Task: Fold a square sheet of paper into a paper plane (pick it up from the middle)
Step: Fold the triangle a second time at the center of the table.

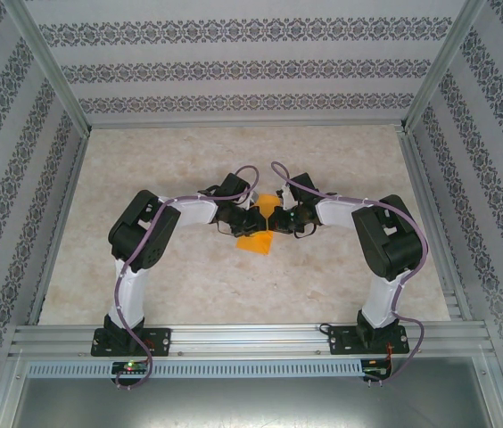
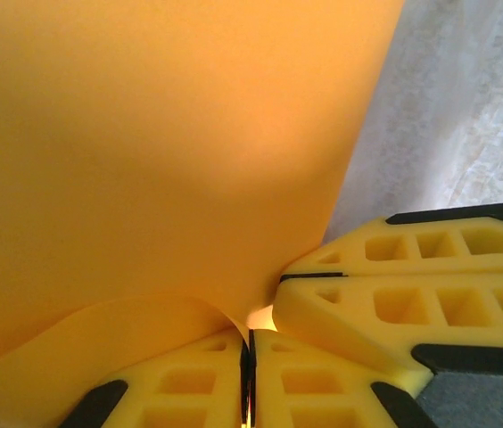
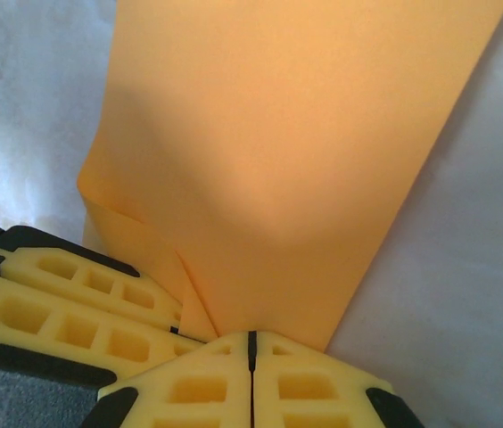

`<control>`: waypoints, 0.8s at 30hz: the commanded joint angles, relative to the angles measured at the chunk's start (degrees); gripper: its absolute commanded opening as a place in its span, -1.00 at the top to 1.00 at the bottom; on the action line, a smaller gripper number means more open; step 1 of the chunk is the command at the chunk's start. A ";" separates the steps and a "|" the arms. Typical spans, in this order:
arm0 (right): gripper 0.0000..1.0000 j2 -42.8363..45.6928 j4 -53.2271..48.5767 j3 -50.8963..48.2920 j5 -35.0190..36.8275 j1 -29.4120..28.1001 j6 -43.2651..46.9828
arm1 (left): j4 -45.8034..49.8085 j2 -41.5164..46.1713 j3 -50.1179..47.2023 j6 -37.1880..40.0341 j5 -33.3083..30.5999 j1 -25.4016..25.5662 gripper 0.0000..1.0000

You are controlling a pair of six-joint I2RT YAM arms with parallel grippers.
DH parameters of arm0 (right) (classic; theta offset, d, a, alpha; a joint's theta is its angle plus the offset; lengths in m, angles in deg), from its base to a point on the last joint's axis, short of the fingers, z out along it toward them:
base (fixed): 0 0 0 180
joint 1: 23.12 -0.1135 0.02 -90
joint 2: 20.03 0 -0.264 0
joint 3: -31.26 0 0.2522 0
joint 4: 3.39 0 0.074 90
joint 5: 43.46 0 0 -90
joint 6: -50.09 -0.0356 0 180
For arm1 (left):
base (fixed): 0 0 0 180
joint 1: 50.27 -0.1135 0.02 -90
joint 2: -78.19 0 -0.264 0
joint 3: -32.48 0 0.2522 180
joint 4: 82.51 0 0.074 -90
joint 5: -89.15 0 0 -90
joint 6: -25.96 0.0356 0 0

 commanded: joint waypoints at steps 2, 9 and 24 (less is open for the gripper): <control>0.86 1.43 -0.01 -0.25 -0.21 -0.12 0.55 | -0.22 -2.27 0.58 1.35 -0.51 0.77 0.72; 0.81 4.13 -0.63 -0.54 0.38 0.10 0.37 | 0.13 -2.77 0.34 1.98 -1.82 0.80 0.70; 0.76 15.09 -2.42 -7.43 0.89 3.89 0.47 | -3.79 -2.52 -1.31 1.08 -1.48 0.85 0.19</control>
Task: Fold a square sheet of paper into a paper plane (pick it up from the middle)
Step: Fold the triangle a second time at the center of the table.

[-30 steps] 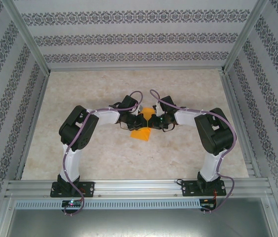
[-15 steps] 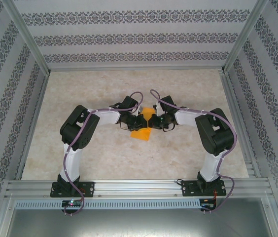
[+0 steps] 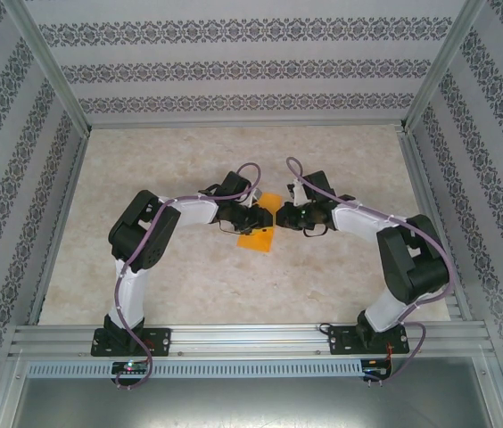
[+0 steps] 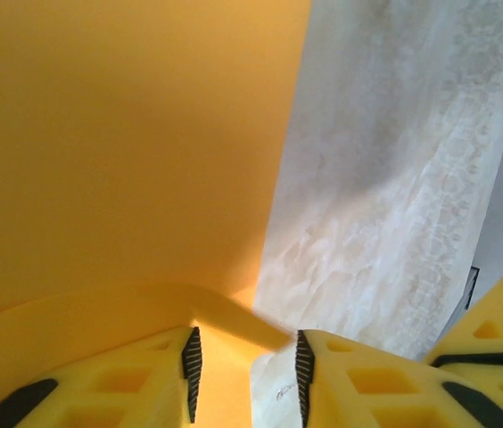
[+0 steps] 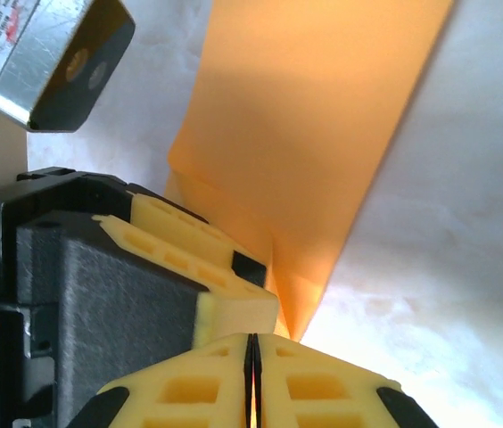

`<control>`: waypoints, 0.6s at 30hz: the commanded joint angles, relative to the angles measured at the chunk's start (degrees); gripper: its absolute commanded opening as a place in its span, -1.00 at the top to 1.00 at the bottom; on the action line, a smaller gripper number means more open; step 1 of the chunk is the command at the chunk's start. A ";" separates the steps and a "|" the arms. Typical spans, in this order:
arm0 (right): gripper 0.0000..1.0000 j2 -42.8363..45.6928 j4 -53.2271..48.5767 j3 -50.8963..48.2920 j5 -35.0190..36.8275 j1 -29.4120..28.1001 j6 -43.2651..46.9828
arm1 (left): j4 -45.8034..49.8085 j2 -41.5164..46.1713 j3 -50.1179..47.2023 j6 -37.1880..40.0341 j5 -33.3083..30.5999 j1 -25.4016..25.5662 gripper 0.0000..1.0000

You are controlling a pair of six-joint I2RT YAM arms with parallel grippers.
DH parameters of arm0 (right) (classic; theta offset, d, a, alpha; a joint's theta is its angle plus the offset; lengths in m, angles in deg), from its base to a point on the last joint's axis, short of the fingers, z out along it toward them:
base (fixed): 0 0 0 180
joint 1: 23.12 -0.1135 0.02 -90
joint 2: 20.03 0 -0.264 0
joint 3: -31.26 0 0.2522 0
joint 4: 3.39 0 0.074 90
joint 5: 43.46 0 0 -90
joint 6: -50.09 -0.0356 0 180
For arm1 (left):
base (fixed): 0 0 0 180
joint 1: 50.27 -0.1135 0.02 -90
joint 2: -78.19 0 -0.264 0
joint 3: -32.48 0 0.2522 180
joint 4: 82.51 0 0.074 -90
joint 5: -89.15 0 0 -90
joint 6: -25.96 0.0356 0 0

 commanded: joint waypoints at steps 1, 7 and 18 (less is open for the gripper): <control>0.76 2.81 -1.25 -2.42 0.05 1.46 0.50 | -0.66 -2.27 -1.90 0.65 -2.84 0.69 0.17; 0.79 4.63 -0.45 -4.85 -1.29 2.58 -0.12 | -2.15 -1.67 -3.15 0.30 -2.56 0.69 0.14; 0.88 1.80 6.66 -5.66 -6.64 1.46 -4.66 | -2.28 0.13 -4.50 0.63 -3.42 0.69 0.74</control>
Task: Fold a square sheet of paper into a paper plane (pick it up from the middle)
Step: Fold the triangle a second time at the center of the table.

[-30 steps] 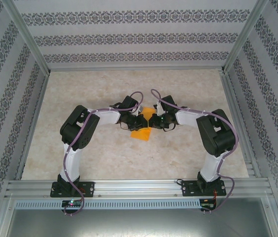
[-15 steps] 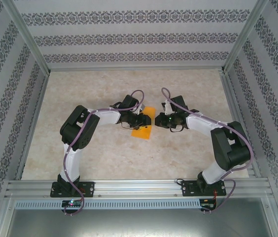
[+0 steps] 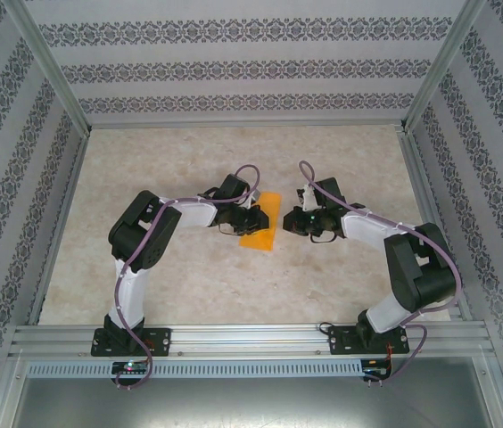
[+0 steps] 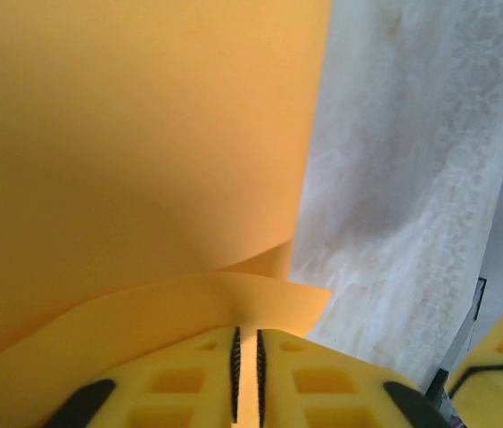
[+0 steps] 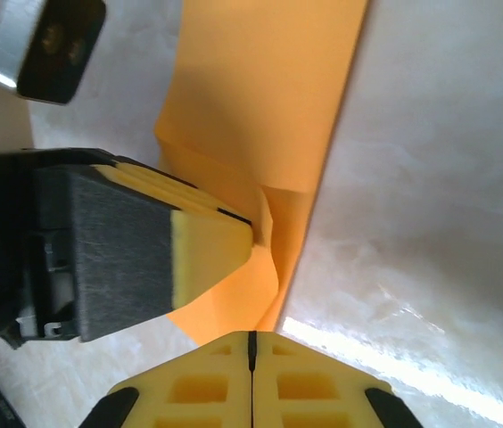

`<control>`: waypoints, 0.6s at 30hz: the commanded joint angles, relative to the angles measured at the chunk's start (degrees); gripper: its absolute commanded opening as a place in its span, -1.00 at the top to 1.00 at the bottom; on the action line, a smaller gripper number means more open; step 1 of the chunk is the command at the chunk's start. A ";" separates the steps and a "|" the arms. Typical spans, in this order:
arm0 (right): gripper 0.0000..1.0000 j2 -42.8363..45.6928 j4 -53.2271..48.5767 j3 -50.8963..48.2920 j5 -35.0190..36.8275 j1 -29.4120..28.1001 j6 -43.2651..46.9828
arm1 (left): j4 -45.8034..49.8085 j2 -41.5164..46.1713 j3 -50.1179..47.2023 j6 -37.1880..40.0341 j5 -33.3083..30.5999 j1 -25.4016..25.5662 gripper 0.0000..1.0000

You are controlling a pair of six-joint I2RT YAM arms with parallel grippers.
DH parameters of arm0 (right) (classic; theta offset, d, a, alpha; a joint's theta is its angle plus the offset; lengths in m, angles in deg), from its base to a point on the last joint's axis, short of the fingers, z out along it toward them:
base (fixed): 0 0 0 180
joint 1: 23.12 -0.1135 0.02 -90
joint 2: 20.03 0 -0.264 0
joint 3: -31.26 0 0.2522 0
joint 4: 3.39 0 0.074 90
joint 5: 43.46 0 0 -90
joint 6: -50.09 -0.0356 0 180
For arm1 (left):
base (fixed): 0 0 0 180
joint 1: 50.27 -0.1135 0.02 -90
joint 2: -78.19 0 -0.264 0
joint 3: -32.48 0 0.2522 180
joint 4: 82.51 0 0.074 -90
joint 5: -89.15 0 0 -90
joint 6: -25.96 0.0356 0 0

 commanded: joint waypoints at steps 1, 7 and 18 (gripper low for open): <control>0.89 -1.67 3.36 0.03 -2.45 -1.10 -1.88 | 1.98 -0.03 -1.75 1.08 -1.80 0.71 0.77; 0.92 -6.11 6.03 2.25 -3.21 -2.43 -3.35 | 2.54 -0.47 -1.65 1.90 -1.77 0.71 0.83; 0.96 -14.11 8.13 6.00 -3.25 -3.07 -3.65 | 3.18 0.15 -1.82 2.80 -2.26 0.71 0.84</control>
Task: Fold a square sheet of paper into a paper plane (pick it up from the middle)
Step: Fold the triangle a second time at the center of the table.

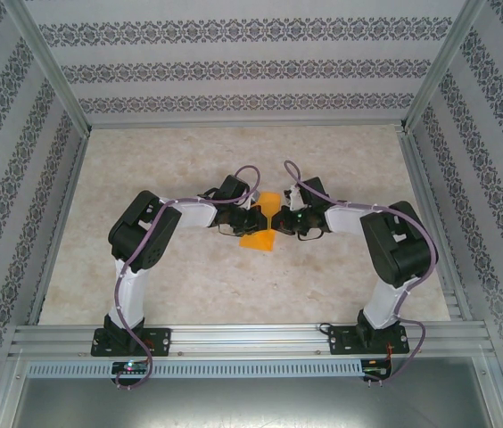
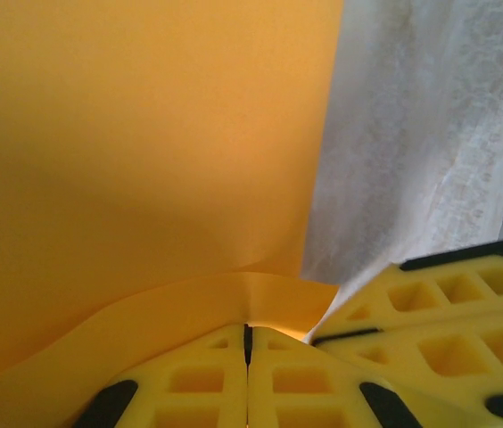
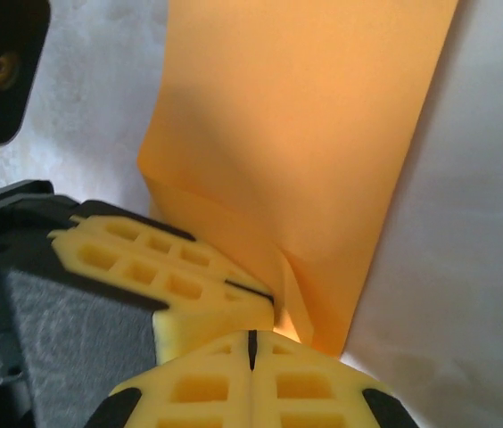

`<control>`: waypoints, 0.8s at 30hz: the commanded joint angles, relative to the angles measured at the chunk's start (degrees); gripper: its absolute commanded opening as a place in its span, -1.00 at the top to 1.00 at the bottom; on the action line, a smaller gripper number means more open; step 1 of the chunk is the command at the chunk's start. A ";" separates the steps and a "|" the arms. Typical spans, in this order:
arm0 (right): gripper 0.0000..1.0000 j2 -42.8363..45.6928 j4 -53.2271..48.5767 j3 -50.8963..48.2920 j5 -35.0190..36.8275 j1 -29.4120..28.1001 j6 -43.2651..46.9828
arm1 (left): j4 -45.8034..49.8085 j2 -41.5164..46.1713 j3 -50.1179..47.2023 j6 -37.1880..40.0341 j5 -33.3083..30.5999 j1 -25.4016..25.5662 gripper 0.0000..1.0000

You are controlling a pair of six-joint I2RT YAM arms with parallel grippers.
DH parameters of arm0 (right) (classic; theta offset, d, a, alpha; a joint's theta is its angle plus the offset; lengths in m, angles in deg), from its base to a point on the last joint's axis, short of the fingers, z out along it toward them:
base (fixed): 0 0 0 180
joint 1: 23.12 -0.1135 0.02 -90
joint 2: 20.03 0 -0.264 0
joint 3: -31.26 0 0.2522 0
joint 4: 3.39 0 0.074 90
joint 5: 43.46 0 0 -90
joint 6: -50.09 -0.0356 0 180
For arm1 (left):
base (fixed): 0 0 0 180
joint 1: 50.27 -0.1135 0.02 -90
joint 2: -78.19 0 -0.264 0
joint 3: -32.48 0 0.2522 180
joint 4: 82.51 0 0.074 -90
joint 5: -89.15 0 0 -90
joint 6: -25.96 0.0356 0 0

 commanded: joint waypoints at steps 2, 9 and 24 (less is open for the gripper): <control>0.96 -2.72 1.22 1.76 -0.38 -0.52 0.10 | 3.13 0.31 -1.66 1.58 -1.87 0.71 0.84; 0.96 -4.90 -1.80 2.67 2.24 -0.01 2.53 | 2.96 0.75 -1.53 1.88 -0.99 0.71 0.83; 0.97 -6.57 -6.22 2.94 4.60 0.05 6.53 | 7.54 4.61 0.83 5.24 -2.66 0.71 0.79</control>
